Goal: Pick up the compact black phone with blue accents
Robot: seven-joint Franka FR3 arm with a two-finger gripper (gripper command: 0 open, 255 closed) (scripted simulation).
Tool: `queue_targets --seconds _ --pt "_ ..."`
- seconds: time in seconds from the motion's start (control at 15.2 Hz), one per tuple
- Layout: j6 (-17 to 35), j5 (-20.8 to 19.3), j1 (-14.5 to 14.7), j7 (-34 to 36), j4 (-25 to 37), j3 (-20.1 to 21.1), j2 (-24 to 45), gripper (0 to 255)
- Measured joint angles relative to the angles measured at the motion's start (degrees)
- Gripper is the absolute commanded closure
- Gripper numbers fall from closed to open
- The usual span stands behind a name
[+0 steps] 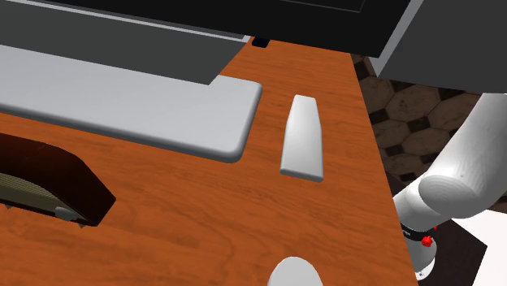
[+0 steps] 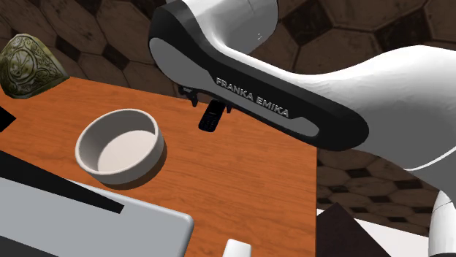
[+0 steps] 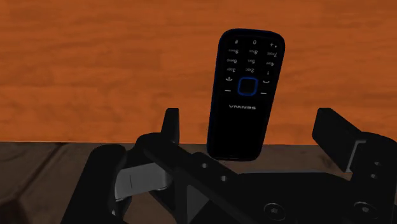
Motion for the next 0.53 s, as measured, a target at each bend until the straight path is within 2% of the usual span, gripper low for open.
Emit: queue_targets --seconds 0.46,0.53 --pt "4.85 0.28 -0.50 1.19 -5.19 -0.29 -0.34 0" --pt "5.36 0.35 -0.55 1.24 -5.92 -0.29 -0.56 255"
